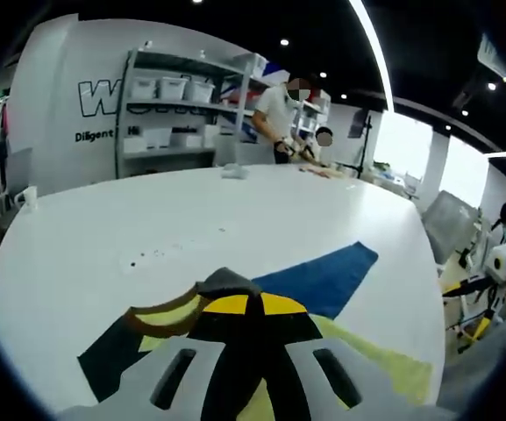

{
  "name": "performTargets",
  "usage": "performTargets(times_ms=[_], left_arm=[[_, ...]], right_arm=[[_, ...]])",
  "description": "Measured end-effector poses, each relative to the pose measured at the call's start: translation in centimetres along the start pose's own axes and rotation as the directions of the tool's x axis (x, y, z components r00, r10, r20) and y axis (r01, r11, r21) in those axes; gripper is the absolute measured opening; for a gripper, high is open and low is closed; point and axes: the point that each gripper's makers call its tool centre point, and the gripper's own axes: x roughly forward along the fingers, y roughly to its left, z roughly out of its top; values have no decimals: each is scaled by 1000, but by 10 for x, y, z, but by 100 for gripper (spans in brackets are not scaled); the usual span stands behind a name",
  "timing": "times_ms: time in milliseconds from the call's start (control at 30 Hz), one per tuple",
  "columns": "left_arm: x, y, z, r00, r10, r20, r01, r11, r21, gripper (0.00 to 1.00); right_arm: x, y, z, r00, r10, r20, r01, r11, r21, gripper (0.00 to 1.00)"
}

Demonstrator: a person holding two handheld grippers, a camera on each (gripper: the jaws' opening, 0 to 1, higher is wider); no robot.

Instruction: Fold the garment on the visible template until the final outline fits inside the template.

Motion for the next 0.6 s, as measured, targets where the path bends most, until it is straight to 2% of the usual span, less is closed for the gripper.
performTargets(times_ms=[367,600], left_arm=[[6,-3,-6,1000,-8,-14,7,1000,-8,4],[14,-7,-13,999,-17,-29,17,1000,-6,4]], right_arm=[[-5,-1,0,1000,-2,-6,2,1000,-15,89],[-8,2,6,1000,5,12,-4,1000,-22,87]])
